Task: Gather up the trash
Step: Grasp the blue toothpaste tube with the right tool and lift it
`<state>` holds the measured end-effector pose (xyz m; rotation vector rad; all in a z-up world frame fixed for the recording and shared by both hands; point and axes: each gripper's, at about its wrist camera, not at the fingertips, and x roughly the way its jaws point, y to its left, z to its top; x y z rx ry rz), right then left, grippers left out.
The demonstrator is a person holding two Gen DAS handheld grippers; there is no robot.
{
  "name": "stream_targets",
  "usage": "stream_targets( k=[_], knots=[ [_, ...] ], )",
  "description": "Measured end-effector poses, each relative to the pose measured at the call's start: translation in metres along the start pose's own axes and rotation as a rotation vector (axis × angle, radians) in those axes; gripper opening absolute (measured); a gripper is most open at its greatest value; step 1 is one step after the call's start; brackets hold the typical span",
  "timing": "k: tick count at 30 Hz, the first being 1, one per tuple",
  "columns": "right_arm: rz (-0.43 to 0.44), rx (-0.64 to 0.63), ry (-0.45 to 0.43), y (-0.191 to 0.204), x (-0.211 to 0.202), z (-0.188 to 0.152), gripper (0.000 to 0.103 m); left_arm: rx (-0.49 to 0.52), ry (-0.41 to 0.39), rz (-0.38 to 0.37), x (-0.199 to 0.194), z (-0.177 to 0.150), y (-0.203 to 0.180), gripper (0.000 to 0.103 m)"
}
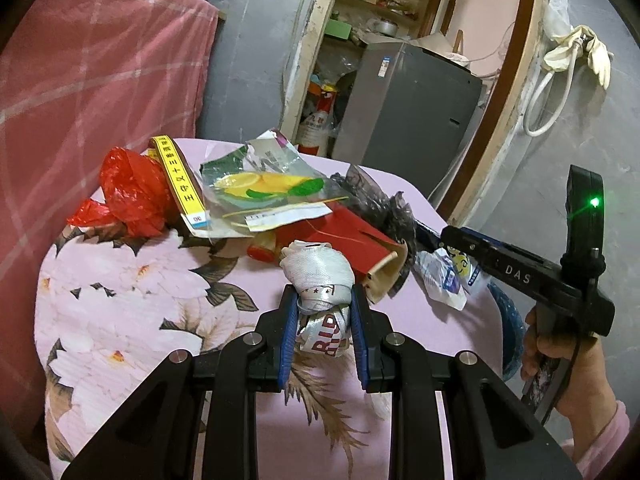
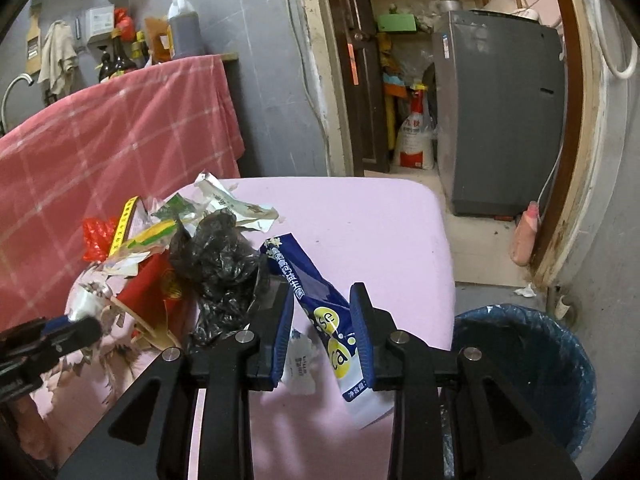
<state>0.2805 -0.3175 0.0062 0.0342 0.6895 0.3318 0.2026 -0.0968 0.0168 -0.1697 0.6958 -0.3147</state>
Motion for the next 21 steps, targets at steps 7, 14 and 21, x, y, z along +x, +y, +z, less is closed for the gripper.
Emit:
stream_targets(
  k=[7, 14, 21],
  knots=[
    [-0.023, -0.078, 0.021, 0.010, 0.004, 0.001, 0.048, 0.011, 0.003, -0.008, 0.000, 0.000, -0.002, 0.021],
    [-0.061, -0.118, 0.043, 0.018, 0.013, 0.003, 0.036, 0.016, 0.005, -0.009, 0.002, 0.001, -0.001, 0.021],
    [-0.101, -0.166, 0.066, 0.023, 0.017, 0.003, 0.028, 0.019, -0.007, -0.007, 0.001, 0.000, -0.001, 0.021]
  ],
)
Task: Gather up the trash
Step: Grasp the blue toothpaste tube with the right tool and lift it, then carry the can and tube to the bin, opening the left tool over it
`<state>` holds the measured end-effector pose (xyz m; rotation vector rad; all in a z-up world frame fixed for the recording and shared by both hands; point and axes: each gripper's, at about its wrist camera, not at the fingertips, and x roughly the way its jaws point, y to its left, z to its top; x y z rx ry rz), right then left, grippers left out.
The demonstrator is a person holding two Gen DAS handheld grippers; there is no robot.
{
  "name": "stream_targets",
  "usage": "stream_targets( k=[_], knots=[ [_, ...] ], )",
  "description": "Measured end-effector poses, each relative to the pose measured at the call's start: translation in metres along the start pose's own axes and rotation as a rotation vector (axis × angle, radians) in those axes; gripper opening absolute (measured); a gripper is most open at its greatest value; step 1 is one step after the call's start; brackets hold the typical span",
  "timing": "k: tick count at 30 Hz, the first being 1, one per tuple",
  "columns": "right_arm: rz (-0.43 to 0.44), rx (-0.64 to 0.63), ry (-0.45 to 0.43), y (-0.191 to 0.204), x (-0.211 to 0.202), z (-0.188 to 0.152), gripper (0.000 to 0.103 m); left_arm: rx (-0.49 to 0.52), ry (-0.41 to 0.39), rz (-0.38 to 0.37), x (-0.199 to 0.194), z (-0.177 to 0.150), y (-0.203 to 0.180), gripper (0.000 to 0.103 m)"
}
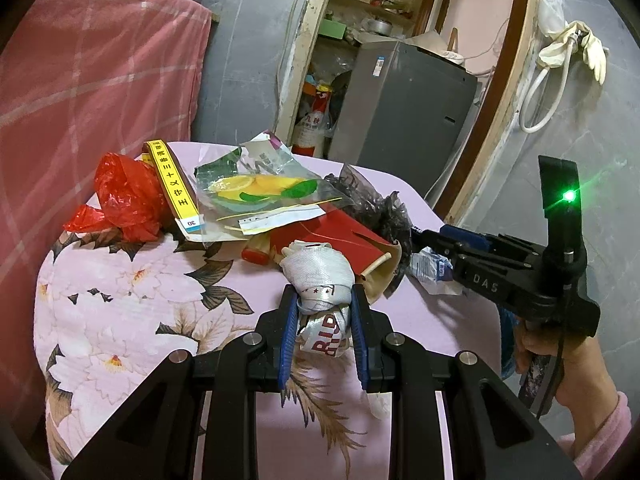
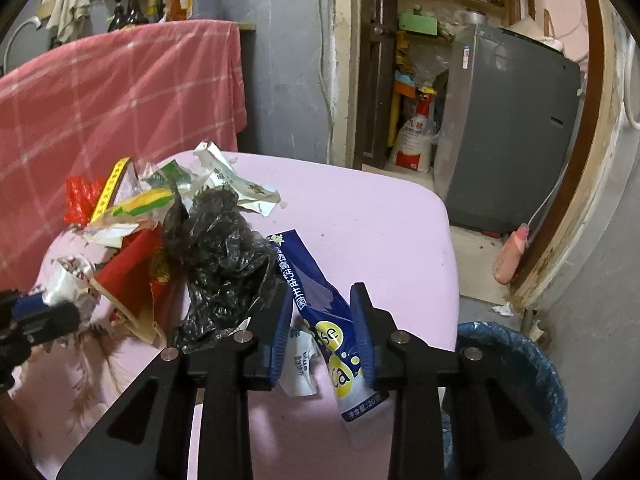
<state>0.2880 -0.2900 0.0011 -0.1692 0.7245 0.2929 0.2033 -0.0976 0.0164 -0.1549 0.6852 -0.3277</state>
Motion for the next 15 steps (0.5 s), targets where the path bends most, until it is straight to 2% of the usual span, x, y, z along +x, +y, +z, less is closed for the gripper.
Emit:
stream_targets(
  k=[5, 15],
  knots=[
    [-0.027, -0.001, 0.024, -0.007, 0.000, -0.004, 0.028, 0.006, 0.000, -0.003, -0.001, -0.002, -0.001, 0.021],
    [0.067, 0.180, -0.013, -0.034, -0.007, -0.013, 0.011, 0.023, -0.016, -0.015, -0.006, -0.003, -0.010, 0.021]
  ],
)
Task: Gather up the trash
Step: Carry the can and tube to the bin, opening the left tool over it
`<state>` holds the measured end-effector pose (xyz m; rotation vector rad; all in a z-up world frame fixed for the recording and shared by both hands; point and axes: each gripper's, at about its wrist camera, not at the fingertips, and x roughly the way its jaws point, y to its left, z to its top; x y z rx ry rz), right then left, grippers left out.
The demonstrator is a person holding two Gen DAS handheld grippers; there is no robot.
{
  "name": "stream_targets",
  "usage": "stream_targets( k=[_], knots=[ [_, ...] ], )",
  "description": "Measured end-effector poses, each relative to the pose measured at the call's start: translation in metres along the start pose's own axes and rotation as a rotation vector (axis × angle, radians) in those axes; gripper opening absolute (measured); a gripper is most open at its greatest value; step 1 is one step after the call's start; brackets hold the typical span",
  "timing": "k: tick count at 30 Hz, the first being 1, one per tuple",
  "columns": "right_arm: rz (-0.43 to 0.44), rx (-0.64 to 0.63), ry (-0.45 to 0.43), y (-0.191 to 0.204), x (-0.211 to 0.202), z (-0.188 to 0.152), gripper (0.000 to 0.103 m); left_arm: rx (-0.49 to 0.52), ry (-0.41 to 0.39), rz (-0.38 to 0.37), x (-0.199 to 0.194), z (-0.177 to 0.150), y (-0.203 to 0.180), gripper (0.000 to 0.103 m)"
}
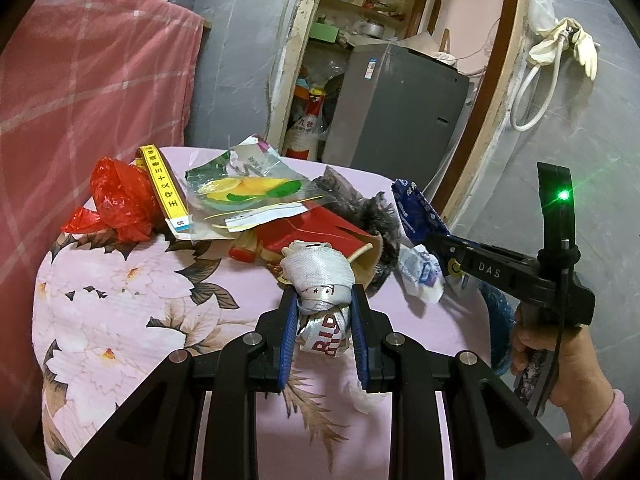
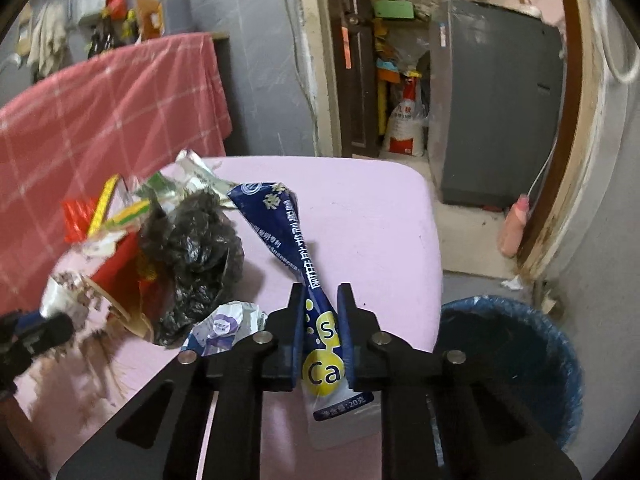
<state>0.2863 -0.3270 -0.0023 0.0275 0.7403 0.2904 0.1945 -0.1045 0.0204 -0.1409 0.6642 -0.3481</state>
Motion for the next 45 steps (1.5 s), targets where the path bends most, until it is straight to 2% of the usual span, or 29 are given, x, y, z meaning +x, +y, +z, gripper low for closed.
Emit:
stream_targets(
  k=[10, 16, 23, 28, 34, 42, 45],
  knots=[
    [-0.036, 0.035, -0.127, -0.011, -0.036, -0.009, 0.007, 0.051, -0.069, -0.039, 0.000, 0.003, -0.041, 0.021],
    [-0.093, 0.078, -0.203, -0.037, -0.066, -0.015, 0.007, 0.083, -0.056, -0.101, 0.021, 0.006, -0.078, 0.021],
    [-0.173, 0.162, -0.263, -0.085, -0.097, -0.031, 0.007, 0.108, -0.027, -0.180, 0.058, 0.010, -0.129, 0.021],
    [-0.224, 0.228, -0.266, -0.118, -0.109, -0.044, 0.007, 0.100, 0.002, -0.213, 0.093, 0.015, -0.161, 0.021],
    [-0.253, 0.295, -0.233, -0.148, -0.111, -0.064, 0.008, 0.103, 0.036, -0.203, 0.131, 0.019, -0.185, 0.021],
    [-0.244, 0.340, -0.182, -0.165, -0.104, -0.079, 0.011, 0.124, 0.079, -0.168, 0.161, 0.007, -0.188, 0.023],
    [-0.238, 0.343, -0.165, -0.165, -0.100, -0.079, 0.011, 0.112, 0.086, -0.168, 0.163, 0.007, -0.183, 0.027]
  ],
)
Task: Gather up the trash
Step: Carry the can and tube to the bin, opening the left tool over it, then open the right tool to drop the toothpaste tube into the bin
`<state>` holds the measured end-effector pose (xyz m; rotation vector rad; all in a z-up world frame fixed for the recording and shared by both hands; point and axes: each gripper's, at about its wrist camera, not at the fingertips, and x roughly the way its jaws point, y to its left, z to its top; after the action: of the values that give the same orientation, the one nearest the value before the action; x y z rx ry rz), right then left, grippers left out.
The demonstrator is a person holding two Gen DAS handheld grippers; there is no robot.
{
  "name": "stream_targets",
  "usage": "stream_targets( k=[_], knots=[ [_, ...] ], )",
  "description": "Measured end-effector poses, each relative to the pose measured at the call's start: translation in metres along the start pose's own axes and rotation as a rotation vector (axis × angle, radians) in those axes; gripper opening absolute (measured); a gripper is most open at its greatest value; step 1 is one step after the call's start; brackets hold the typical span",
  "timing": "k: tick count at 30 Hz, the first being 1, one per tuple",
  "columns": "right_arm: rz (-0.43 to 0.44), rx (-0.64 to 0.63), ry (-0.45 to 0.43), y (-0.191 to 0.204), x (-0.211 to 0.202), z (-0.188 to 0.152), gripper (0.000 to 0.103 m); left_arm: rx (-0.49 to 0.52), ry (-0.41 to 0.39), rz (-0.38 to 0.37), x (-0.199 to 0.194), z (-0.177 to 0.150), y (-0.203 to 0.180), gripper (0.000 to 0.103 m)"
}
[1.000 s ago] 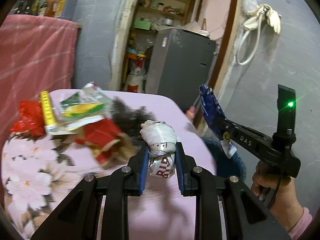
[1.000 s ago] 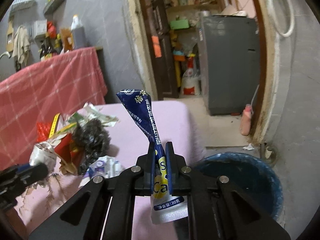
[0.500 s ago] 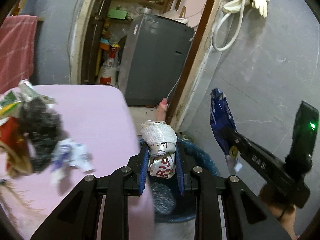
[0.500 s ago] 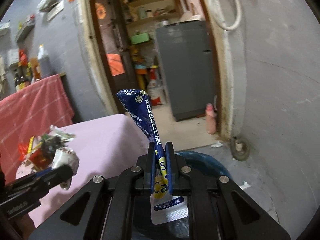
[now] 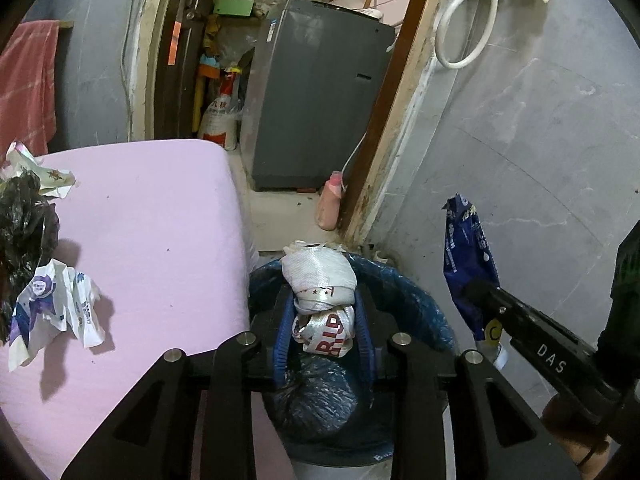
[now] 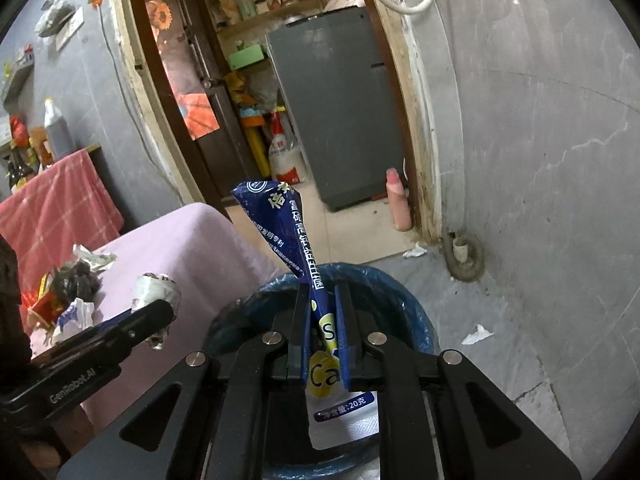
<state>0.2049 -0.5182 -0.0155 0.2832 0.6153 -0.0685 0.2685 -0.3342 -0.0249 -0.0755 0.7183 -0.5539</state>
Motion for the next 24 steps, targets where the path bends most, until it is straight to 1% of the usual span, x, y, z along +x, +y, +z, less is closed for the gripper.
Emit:
stream_targets(
  k=[4, 6, 7, 9, 13, 15, 17, 19, 20, 21, 22, 24],
  knots=[
    [0.000, -0.004, 0.006, 0.001, 0.000, -0.001, 0.011, -0.014, 0.002, -0.016, -0.006, -0.003, 0.002, 0.034],
    [0.000, -0.003, 0.005, 0.000, 0.000, -0.001, 0.013, -0.015, -0.006, -0.018, -0.010, -0.003, 0.002, 0.039],
    [0.000, -0.002, 0.004, 0.000, 0.000, -0.001, 0.015, -0.014, -0.011, -0.019, -0.012, -0.002, 0.002, 0.040],
    [0.002, 0.006, -0.007, 0.000, -0.002, 0.000, 0.025, -0.013, -0.023, -0.018, -0.017, -0.001, 0.002, 0.044],
    [0.002, 0.004, -0.039, 0.000, -0.008, 0.004, 0.025, -0.024, -0.058, -0.007, -0.032, 0.005, 0.006, 0.047],
    [0.002, 0.002, -0.066, 0.002, -0.014, 0.006, 0.025, -0.029, -0.083, 0.007, -0.040, 0.008, 0.008, 0.055],
    [-0.003, -0.014, -0.096, 0.007, -0.020, 0.009, 0.027, -0.033, -0.116, 0.024, -0.052, 0.010, 0.012, 0.061],
    [-0.009, -0.035, -0.131, 0.014, -0.028, 0.012, 0.036, -0.036, -0.150, 0.046, -0.065, 0.013, 0.017, 0.066],
    [-0.008, -0.044, -0.153, 0.019, -0.032, 0.013, 0.047, -0.035, -0.166, 0.059, -0.071, 0.014, 0.019, 0.070],
    [-0.006, -0.056, -0.183, 0.025, -0.038, 0.014, 0.054, -0.033, -0.186, 0.076, -0.079, 0.015, 0.022, 0.074],
    [-0.003, -0.067, -0.202, 0.030, -0.042, 0.015, 0.055, -0.031, -0.204, 0.091, -0.085, 0.014, 0.024, 0.075],
    [0.002, -0.090, -0.235, 0.040, -0.051, 0.016, 0.058, -0.029, -0.245, 0.126, -0.099, 0.015, 0.029, 0.087]
  ],
)
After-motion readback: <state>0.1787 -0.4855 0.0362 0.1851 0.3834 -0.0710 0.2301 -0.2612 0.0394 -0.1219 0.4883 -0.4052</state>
